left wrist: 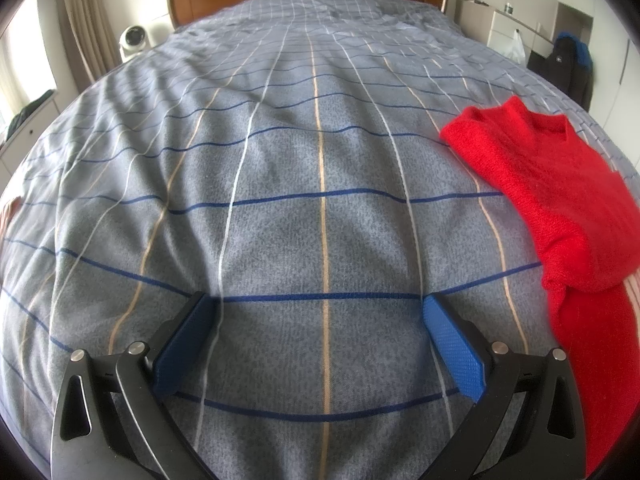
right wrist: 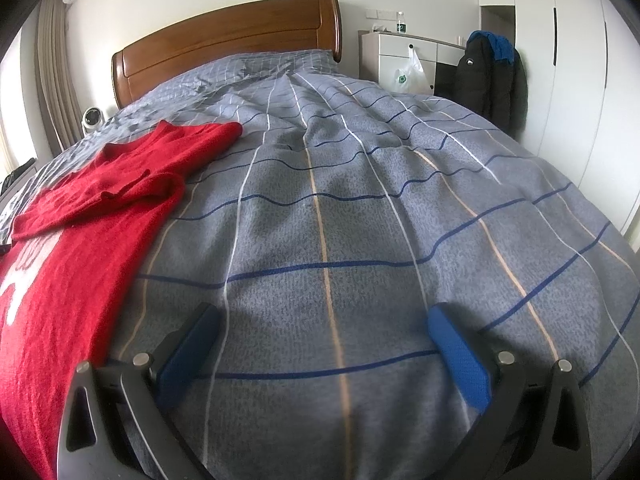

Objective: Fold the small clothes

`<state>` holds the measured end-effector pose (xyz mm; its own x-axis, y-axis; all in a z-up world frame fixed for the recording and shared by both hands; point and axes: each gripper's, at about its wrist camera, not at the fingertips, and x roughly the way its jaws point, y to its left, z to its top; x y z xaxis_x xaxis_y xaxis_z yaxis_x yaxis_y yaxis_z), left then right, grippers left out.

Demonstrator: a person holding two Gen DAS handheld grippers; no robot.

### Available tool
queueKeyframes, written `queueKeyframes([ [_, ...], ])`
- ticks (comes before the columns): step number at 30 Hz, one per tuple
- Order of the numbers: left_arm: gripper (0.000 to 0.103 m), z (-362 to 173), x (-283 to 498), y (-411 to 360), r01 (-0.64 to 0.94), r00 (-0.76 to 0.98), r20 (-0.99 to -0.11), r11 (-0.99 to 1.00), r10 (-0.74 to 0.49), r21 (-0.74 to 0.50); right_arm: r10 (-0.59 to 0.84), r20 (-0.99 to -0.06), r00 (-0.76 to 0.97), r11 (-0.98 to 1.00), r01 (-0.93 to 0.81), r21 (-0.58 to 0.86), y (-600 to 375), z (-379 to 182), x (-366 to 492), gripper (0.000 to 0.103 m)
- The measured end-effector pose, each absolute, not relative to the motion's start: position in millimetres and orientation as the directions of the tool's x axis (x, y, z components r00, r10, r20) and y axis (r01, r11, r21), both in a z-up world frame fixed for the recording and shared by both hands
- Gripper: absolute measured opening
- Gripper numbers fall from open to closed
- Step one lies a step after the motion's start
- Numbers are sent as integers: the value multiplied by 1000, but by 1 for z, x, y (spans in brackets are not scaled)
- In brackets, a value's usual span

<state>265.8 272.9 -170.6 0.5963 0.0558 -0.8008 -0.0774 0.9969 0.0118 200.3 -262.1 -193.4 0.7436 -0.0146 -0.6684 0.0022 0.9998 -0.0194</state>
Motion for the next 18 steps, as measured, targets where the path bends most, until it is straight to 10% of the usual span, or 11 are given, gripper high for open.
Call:
queueKeyframes([
  [18, 103, -171, 265, 274, -78, 600, -798, 997, 55, 10, 10, -660, 751, 1000, -22, -10, -264, -194, 197, 102],
])
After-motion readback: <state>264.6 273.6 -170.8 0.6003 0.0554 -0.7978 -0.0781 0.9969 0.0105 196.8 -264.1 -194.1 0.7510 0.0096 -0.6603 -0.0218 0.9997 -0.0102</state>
